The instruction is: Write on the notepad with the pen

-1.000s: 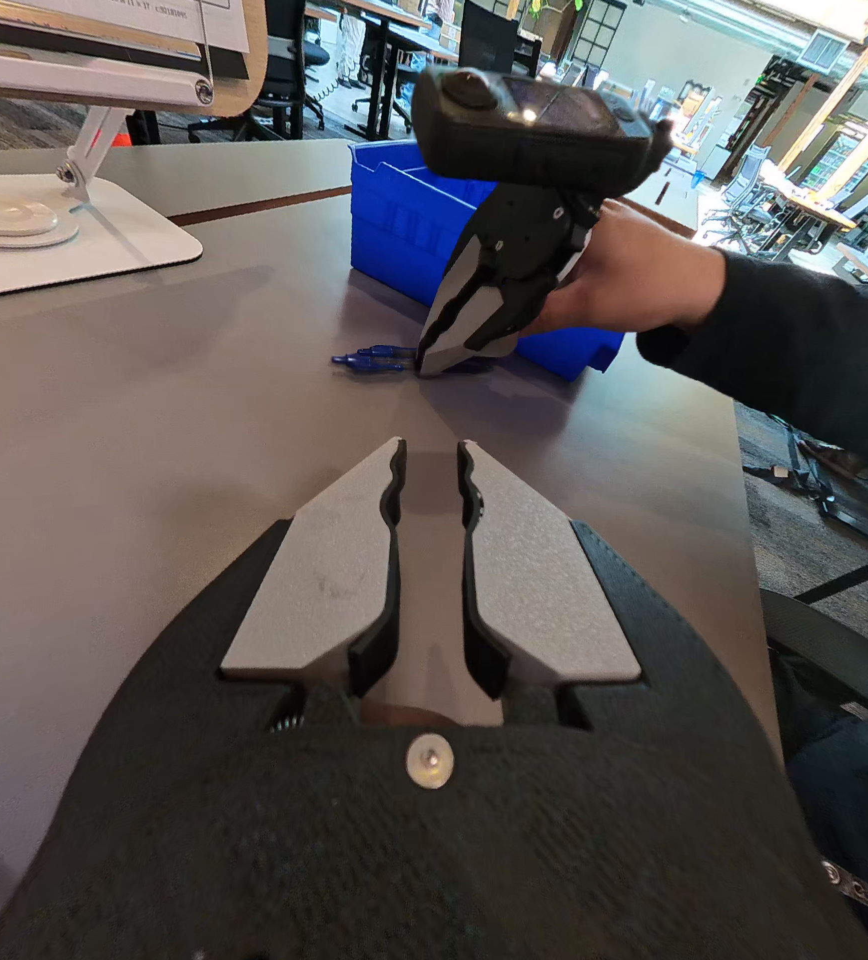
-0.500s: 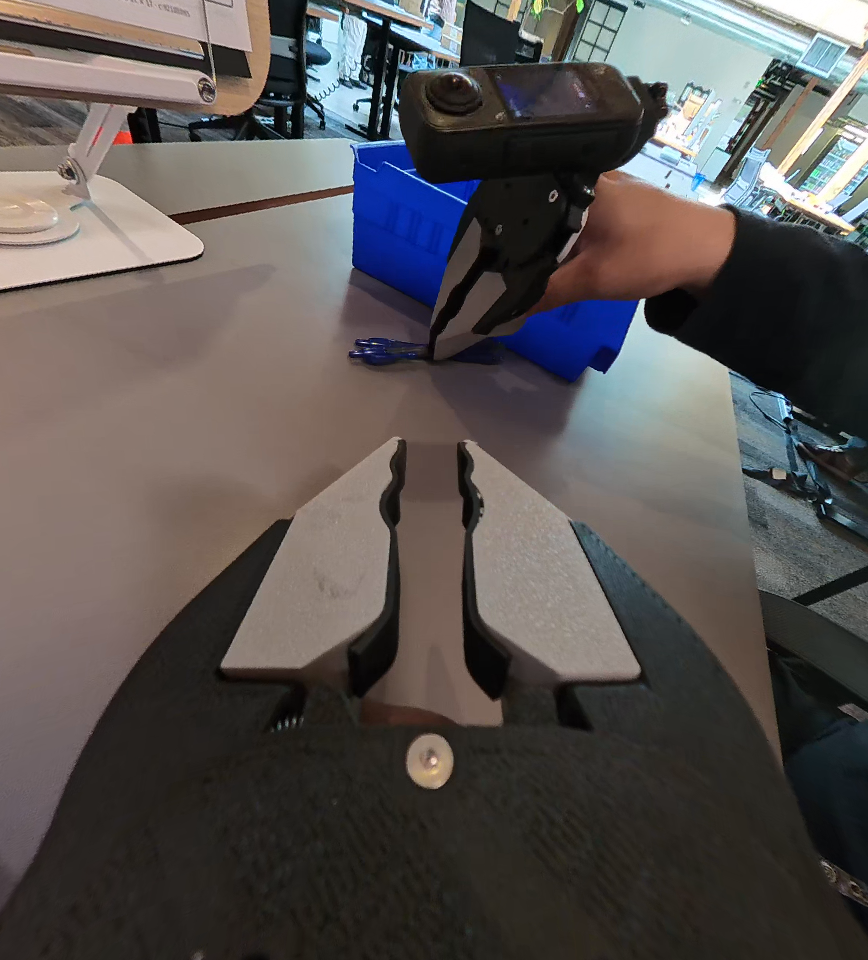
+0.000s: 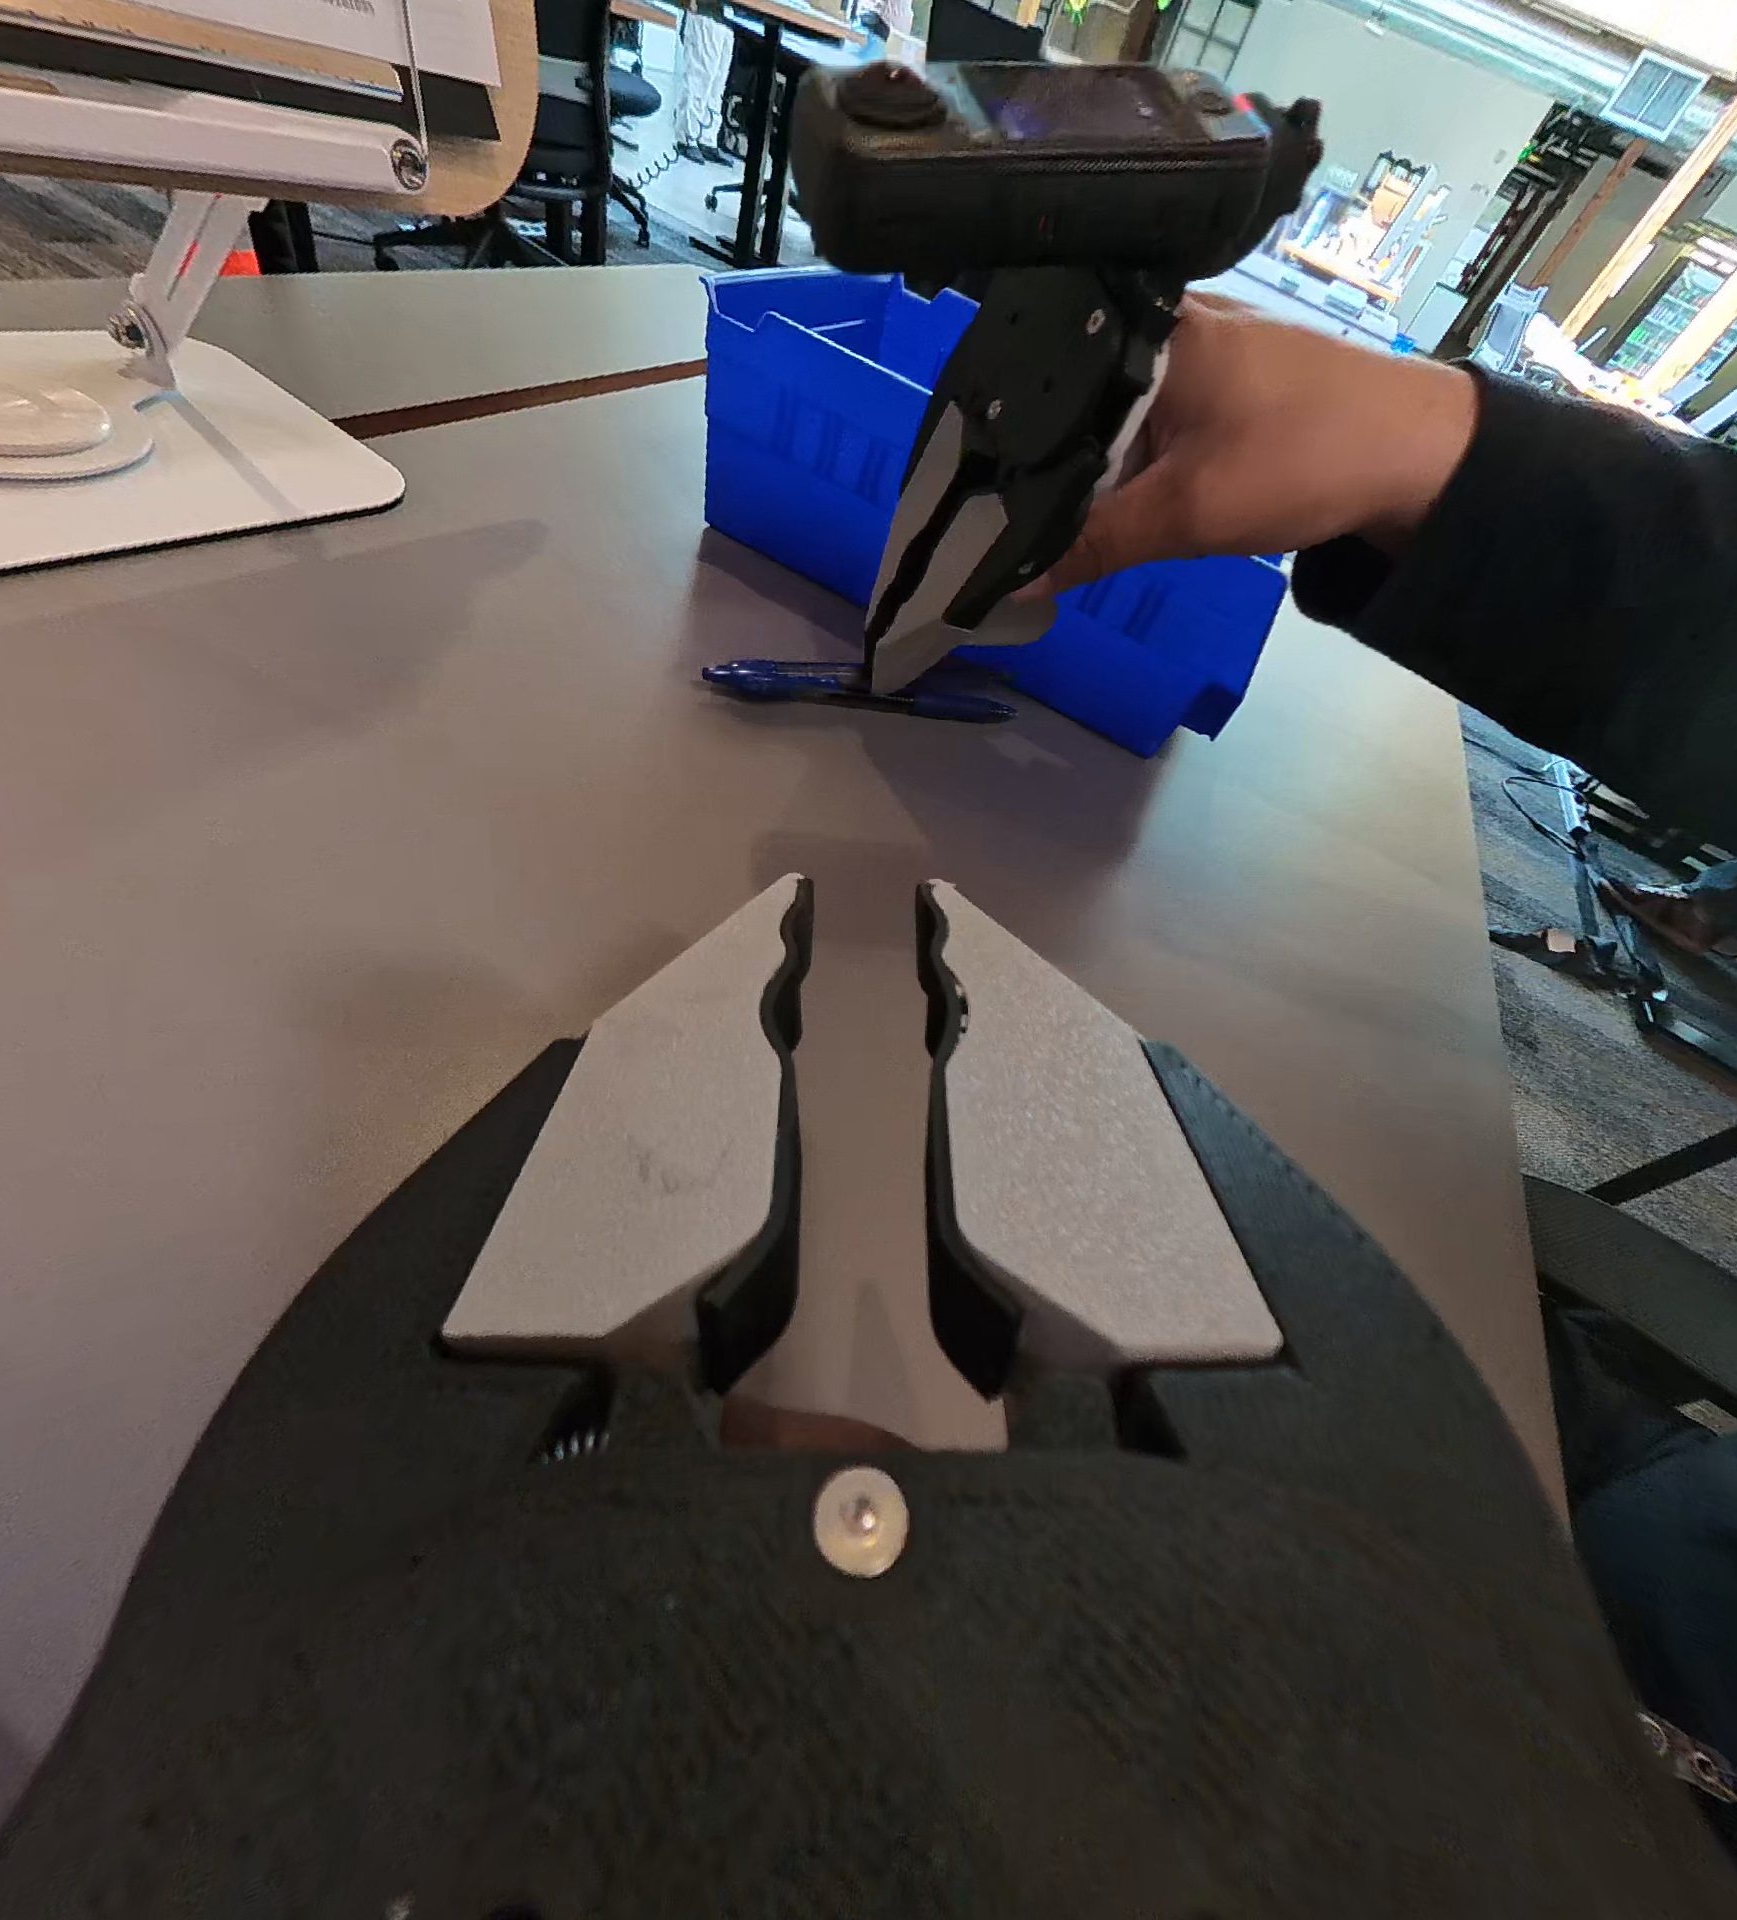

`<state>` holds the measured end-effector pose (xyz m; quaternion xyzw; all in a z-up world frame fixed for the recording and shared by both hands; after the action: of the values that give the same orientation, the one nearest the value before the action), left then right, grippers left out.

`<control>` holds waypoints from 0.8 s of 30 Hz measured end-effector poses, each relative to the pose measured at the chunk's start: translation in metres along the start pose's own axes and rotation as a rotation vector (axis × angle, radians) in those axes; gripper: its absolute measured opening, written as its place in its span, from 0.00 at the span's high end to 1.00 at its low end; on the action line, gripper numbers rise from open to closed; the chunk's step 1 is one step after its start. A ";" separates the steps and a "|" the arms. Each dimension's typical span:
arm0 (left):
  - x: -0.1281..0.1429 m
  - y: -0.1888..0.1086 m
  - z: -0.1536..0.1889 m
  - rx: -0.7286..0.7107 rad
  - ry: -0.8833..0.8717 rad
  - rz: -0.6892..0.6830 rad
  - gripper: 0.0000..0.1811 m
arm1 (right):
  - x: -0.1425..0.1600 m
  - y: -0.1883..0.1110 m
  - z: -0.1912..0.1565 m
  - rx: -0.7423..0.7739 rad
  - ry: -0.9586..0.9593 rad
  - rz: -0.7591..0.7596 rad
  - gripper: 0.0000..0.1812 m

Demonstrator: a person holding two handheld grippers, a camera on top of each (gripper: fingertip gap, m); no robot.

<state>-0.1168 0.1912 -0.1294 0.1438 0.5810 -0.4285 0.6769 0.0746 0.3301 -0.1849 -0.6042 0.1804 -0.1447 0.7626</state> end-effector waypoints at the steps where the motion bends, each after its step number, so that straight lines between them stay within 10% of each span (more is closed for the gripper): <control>1: 0.000 0.000 0.000 -0.001 0.000 -0.002 0.90 | 0.004 0.005 0.002 -0.001 0.014 -0.040 0.96; 13: 0.000 -0.001 0.000 -0.002 0.000 0.004 0.90 | 0.007 0.013 0.007 -0.072 0.075 -0.114 0.96; 24: 0.000 -0.001 -0.001 0.000 -0.006 0.004 0.91 | -0.011 -0.044 0.004 -0.241 0.174 0.206 0.96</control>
<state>-0.1182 0.1913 -0.1290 0.1438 0.5786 -0.4275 0.6796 0.0661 0.3282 -0.1400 -0.6548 0.3227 -0.0946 0.6769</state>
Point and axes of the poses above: each gripper's, where its closed fingertips meet, y out along the fingers, x out of its underside, z = x × y across the jaws, the point moved 4 cm from there along -y, back along the fingers, and after that the axes turned 2 degrees about -z, right-handed, at the moved point
